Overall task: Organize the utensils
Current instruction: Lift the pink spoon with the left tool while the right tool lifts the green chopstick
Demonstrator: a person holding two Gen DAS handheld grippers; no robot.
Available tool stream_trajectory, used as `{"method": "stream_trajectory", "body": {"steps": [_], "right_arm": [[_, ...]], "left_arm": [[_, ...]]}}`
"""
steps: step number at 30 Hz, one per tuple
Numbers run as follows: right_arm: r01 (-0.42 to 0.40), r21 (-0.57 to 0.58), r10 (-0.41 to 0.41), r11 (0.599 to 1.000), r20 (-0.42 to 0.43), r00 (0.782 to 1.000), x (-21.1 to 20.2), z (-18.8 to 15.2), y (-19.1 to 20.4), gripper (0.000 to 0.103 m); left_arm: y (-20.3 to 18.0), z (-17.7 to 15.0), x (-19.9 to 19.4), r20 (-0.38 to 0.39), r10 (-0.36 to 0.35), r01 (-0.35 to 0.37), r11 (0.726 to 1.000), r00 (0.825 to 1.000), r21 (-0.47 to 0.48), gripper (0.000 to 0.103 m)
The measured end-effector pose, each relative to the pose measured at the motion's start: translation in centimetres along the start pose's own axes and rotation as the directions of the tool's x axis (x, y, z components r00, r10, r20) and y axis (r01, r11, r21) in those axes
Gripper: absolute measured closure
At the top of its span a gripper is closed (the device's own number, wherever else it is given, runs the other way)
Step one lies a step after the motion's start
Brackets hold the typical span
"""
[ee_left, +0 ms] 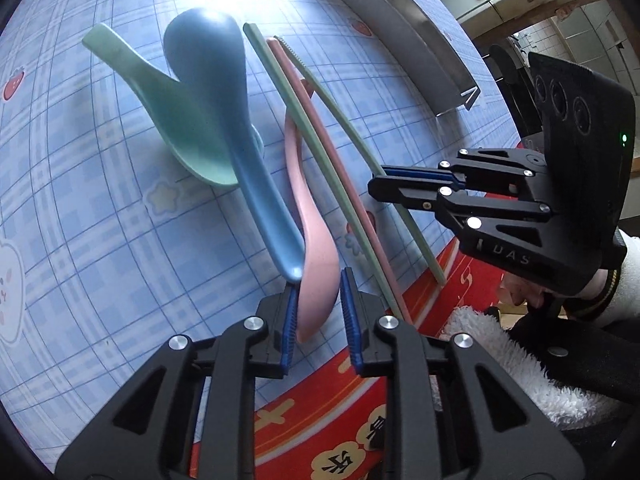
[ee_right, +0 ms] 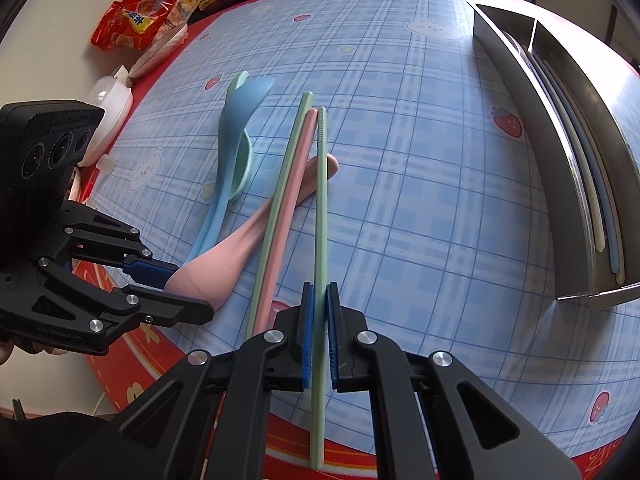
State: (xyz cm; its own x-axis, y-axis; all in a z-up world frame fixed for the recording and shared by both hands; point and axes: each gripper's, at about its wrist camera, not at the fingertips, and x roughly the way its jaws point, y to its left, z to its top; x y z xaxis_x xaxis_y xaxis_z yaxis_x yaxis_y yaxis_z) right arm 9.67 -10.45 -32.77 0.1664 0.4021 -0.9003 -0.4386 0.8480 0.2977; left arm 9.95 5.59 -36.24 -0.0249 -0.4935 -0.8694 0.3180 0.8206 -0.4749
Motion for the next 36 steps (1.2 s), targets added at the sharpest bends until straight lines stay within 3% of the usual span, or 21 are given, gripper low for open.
{"method": "stream_trajectory", "body": {"steps": [4, 15, 24, 31, 36], "right_arm": [[0.003, 0.001, -0.003, 1.0, -0.005, 1.0, 0.0, 0.1, 0.0, 0.096], [0.003, 0.003, -0.003, 1.0, -0.006, 1.0, 0.2, 0.2, 0.1, 0.096], [0.001, 0.024, -0.001, 1.0, -0.006, 1.0, 0.0, 0.2, -0.5, 0.096], [-0.002, 0.023, 0.002, 1.0, -0.007, 1.0, 0.1, 0.2, -0.5, 0.096], [0.0, 0.022, 0.0, 1.0, -0.007, 1.0, 0.0, 0.2, -0.5, 0.096]], "left_arm": [[-0.9, 0.9, 0.5, 0.018, 0.019, -0.02, 1.0, 1.0, 0.015, 0.075], [-0.8, 2.6, 0.6, 0.094, 0.023, -0.018, 0.998, 0.995, -0.061, 0.078], [-1.3, 1.2, 0.1, 0.081, 0.026, -0.024, 1.0, 0.996, -0.02, 0.084], [-0.8, 0.0, -0.7, 0.086, -0.004, 0.008, 0.999, 0.996, -0.045, 0.089], [0.0, -0.1, -1.1, 0.125, 0.018, -0.006, 0.995, 0.992, -0.1, 0.092]]}}
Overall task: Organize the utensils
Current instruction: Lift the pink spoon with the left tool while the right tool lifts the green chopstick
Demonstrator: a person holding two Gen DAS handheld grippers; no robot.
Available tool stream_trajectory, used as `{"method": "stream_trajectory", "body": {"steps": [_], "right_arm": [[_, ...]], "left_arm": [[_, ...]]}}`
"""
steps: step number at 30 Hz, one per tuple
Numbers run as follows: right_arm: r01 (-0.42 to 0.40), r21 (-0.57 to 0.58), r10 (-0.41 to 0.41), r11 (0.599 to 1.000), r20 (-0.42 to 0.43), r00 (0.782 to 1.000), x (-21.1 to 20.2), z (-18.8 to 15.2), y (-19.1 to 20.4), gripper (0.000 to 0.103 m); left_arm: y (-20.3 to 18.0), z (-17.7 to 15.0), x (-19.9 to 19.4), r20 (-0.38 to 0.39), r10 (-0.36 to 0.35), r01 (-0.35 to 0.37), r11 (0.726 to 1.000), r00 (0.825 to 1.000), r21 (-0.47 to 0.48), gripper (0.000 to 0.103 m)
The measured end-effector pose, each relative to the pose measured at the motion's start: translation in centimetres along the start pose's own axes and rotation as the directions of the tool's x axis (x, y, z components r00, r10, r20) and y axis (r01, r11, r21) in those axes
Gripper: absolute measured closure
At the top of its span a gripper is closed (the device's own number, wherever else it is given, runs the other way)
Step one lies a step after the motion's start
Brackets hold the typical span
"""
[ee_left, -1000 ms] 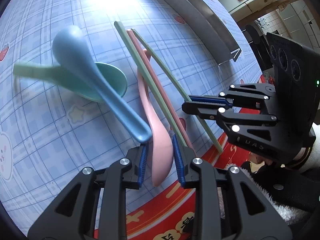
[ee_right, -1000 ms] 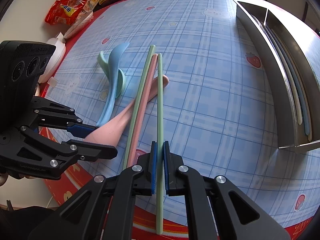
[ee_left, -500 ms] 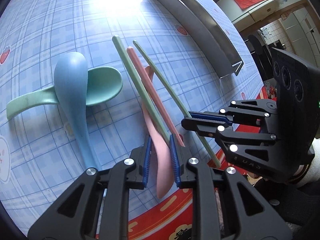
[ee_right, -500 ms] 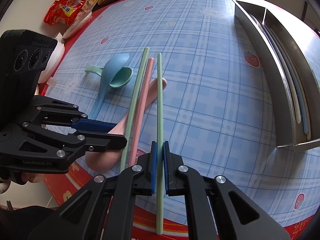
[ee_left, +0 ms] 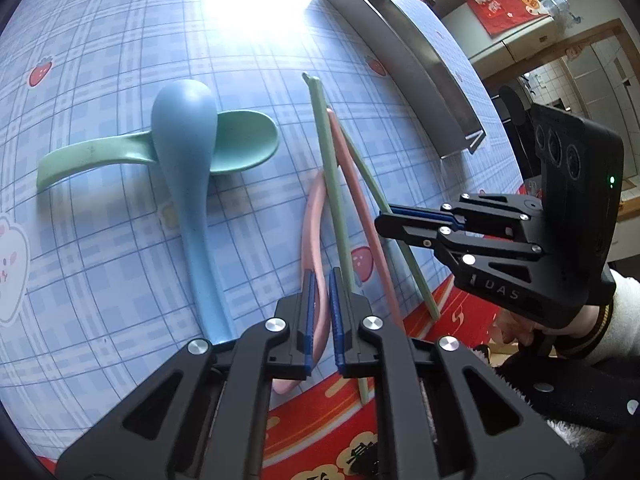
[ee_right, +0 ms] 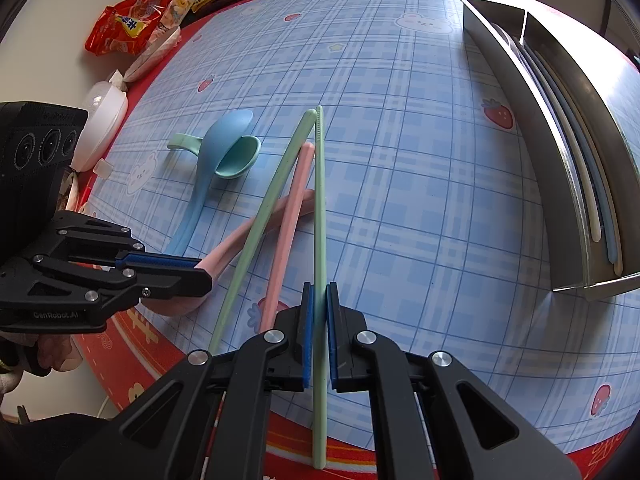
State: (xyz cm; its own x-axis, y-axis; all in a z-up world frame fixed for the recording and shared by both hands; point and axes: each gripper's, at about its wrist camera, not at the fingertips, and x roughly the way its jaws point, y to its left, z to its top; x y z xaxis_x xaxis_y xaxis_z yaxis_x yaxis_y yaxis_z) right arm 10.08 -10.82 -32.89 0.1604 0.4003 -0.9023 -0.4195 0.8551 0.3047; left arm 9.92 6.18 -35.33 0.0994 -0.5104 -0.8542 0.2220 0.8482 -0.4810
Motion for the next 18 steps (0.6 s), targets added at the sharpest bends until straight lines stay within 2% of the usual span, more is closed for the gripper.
{"method": "stream_trajectory", "body": {"steps": [7, 18], "right_arm": [[0.006, -0.002, -0.006, 1.0, 0.001, 1.0, 0.1, 0.1, 0.2, 0.096], [-0.026, 0.029, 0.026, 0.999, 0.005, 1.0, -0.1, 0.0, -0.7, 0.096]], "left_arm": [[-1.4, 1.2, 1.1, 0.0, 0.138, -0.138, 0.989, 0.99, 0.059, 0.09], [-2.4, 2.5, 1.8, 0.061, 0.212, -0.218, 0.97, 0.975, 0.109, 0.09]]}}
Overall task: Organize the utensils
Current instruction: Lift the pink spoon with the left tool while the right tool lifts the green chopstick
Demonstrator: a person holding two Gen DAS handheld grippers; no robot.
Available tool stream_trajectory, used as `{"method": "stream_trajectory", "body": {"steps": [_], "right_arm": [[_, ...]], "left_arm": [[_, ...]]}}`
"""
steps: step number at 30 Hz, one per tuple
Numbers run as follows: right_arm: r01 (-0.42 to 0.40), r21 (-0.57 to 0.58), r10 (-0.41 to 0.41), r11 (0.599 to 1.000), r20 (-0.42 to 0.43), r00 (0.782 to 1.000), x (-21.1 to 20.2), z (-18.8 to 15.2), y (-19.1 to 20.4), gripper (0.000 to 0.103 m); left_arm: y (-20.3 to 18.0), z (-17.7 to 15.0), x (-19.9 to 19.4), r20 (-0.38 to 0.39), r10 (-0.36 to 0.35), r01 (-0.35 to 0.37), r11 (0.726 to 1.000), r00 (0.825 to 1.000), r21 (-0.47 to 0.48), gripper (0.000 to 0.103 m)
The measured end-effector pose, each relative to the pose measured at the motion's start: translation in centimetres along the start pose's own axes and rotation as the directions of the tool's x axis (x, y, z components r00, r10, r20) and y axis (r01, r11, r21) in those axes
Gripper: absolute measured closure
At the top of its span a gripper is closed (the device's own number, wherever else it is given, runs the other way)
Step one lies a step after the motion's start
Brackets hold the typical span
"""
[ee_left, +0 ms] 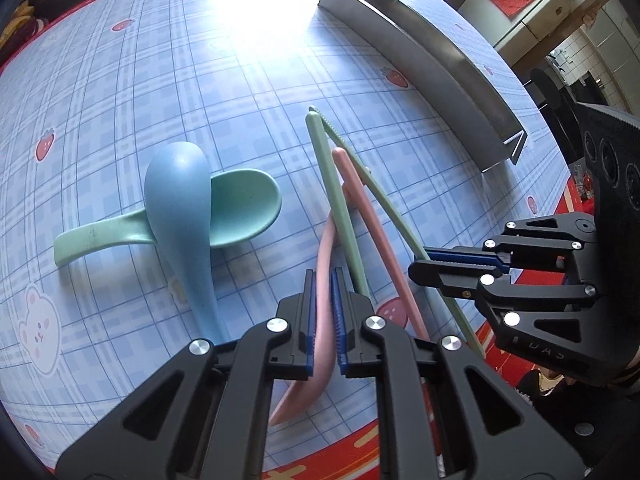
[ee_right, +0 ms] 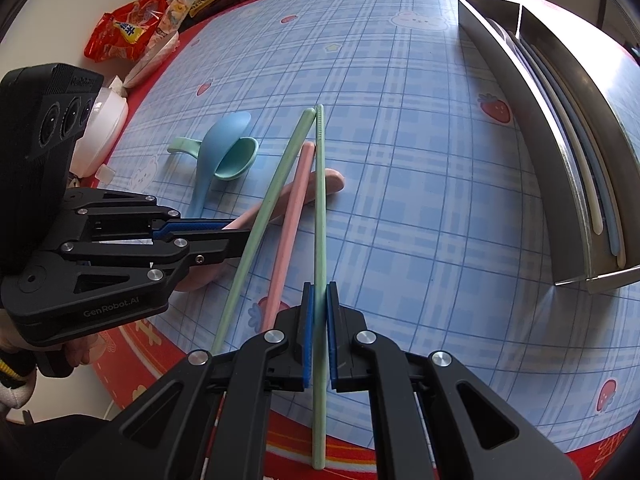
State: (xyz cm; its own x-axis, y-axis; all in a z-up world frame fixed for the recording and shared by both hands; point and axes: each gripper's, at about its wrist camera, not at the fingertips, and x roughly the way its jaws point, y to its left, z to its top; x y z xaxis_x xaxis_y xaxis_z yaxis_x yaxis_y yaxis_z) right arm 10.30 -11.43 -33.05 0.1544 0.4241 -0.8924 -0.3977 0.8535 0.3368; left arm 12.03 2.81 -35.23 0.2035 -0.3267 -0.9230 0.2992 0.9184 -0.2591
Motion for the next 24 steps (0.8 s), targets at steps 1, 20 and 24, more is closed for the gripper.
{"method": "stream_trajectory", "body": {"steps": [1, 20, 24], "right_arm": [[-0.006, 0.005, 0.006, 1.0, 0.001, 1.0, -0.1, -0.1, -0.3, 0.096], [-0.001, 0.012, 0.001, 1.0, 0.009, 1.0, -0.2, -0.2, 0.0, 0.097], [0.002, 0.011, -0.002, 1.0, 0.007, 1.0, -0.2, -0.1, 0.1, 0.097]], "left_arm": [[-0.2, 0.0, 0.1, 0.009, 0.008, -0.008, 1.0, 1.0, 0.005, 0.09], [1.1, -4.3, -1.3, 0.124, 0.048, -0.032, 0.991, 0.991, -0.13, 0.092], [1.1, -4.6, -1.6, 0.126, 0.044, -0.026, 0.99, 0.991, -0.141, 0.092]]}}
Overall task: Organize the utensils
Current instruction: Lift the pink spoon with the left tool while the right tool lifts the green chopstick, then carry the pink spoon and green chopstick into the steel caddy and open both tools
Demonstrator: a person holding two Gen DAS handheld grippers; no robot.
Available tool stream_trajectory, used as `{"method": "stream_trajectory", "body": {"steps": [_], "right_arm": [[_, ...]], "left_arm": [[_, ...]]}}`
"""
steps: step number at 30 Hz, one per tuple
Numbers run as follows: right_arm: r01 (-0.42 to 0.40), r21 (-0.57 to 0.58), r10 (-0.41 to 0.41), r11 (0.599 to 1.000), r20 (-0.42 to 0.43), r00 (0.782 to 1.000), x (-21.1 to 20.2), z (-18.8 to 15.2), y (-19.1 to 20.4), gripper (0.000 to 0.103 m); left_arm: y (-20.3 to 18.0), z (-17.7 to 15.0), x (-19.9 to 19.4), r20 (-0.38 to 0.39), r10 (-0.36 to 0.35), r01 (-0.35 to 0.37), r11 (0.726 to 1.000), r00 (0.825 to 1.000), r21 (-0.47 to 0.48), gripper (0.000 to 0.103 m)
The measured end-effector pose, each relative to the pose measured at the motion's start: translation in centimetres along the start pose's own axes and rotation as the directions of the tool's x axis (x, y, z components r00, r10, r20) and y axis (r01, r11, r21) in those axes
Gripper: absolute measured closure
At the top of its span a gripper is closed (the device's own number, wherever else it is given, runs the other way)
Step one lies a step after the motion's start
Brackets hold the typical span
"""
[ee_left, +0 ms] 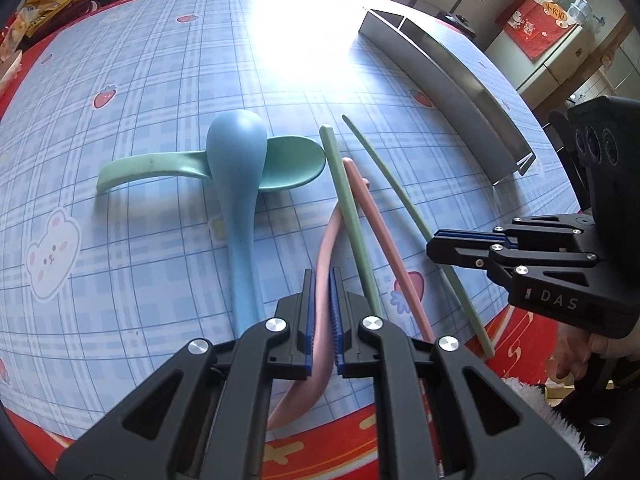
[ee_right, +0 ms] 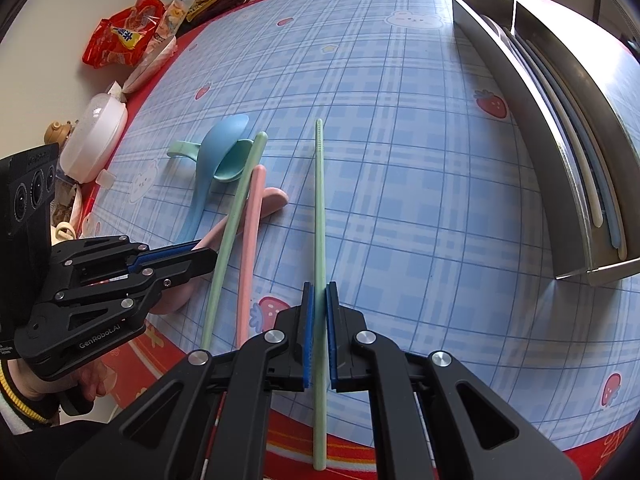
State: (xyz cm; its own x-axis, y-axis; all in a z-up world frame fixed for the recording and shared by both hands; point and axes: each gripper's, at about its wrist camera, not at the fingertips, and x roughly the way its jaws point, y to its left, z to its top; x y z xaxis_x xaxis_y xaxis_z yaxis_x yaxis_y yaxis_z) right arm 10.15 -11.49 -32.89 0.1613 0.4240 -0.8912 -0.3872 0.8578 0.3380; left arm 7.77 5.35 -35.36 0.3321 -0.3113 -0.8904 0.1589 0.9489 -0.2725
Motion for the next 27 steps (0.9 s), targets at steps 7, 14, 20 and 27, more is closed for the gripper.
{"method": "stream_trajectory", "body": {"steps": [7, 14, 20, 27], "right_arm": [[-0.007, 0.025, 0.005, 1.0, 0.066, 0.998, -1.6, 0.0, -0.5, 0.097], [-0.037, 0.047, 0.032, 0.998, 0.104, 0.994, -3.0, 0.0, -1.1, 0.097], [-0.044, 0.061, 0.036, 0.997, 0.117, 0.992, -3.5, 0.0, -1.4, 0.097], [-0.055, 0.074, 0.045, 0.996, 0.126, 0.991, -3.8, 0.3, -1.9, 0.097]], "left_arm": [[2.0, -0.5, -3.0, 0.057, -0.016, 0.021, 0.996, 0.998, -0.091, 0.092], [3.2, -1.1, -6.0, 0.108, 0.012, 0.002, 0.992, 0.994, -0.128, 0.092], [4.9, -1.3, -7.6, 0.121, 0.045, -0.023, 0.985, 0.992, -0.174, 0.092], [4.5, -0.7, -8.2, 0.134, 0.045, -0.019, 0.982, 0.99, -0.188, 0.092]]}}
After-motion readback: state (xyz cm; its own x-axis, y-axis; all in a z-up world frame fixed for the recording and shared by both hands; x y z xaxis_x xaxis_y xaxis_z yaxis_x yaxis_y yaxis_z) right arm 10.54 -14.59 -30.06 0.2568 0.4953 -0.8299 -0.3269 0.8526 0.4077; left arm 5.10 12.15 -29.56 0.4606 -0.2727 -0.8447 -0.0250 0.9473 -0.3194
